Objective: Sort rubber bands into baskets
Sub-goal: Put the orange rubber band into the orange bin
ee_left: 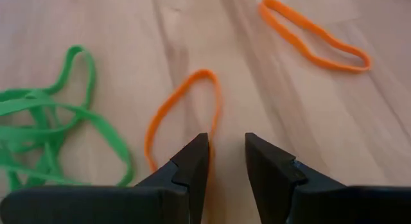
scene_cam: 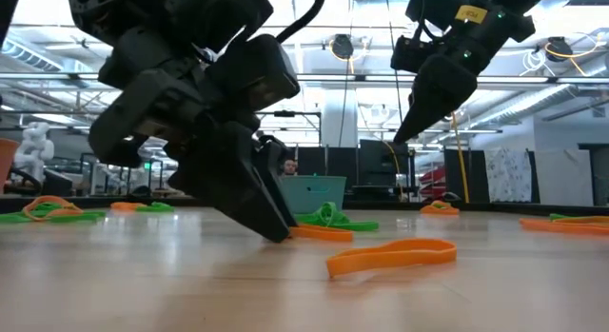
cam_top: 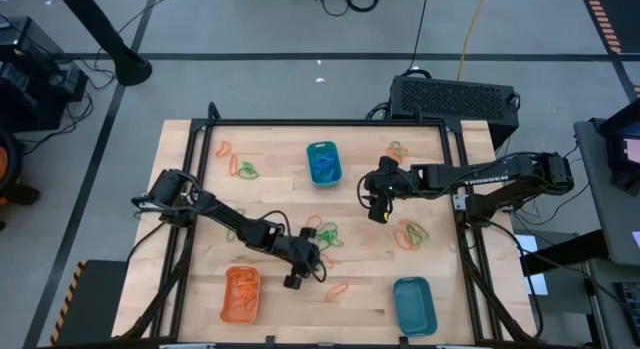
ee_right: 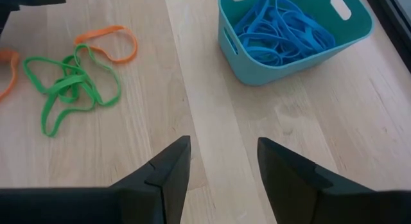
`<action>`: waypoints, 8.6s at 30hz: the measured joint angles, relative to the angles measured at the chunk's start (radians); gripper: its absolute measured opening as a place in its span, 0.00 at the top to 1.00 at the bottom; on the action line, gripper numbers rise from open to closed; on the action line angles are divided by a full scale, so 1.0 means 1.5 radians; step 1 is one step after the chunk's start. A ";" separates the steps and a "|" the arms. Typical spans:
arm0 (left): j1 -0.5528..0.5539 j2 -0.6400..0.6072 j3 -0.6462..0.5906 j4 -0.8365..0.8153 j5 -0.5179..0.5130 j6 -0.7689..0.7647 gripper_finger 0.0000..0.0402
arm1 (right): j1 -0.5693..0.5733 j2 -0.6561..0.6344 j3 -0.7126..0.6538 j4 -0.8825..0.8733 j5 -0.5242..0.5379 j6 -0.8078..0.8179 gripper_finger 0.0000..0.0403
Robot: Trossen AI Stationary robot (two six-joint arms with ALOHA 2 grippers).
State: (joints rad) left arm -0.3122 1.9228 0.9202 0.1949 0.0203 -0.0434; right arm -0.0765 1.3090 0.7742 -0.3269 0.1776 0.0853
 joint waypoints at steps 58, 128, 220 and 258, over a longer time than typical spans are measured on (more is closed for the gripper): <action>-0.218 -0.354 -0.003 -0.592 0.143 -0.578 1.00 | 0.000 0.000 0.000 0.006 0.000 -0.003 0.57; 0.022 -0.419 -0.142 -0.853 -0.106 -0.389 0.81 | 0.000 0.000 0.000 0.008 0.000 0.001 0.57; -0.104 -0.576 -0.085 -0.547 0.103 -0.570 1.00 | 0.001 0.000 0.000 0.001 -0.001 0.005 0.57; -0.215 -0.368 -0.085 -0.596 0.137 -0.664 0.70 | 0.024 0.000 0.000 0.017 -0.018 0.005 0.57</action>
State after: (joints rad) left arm -0.6350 1.3712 0.7929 -0.6985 0.2256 -1.0396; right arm -0.0410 1.3094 0.7746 -0.3019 0.1513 0.0933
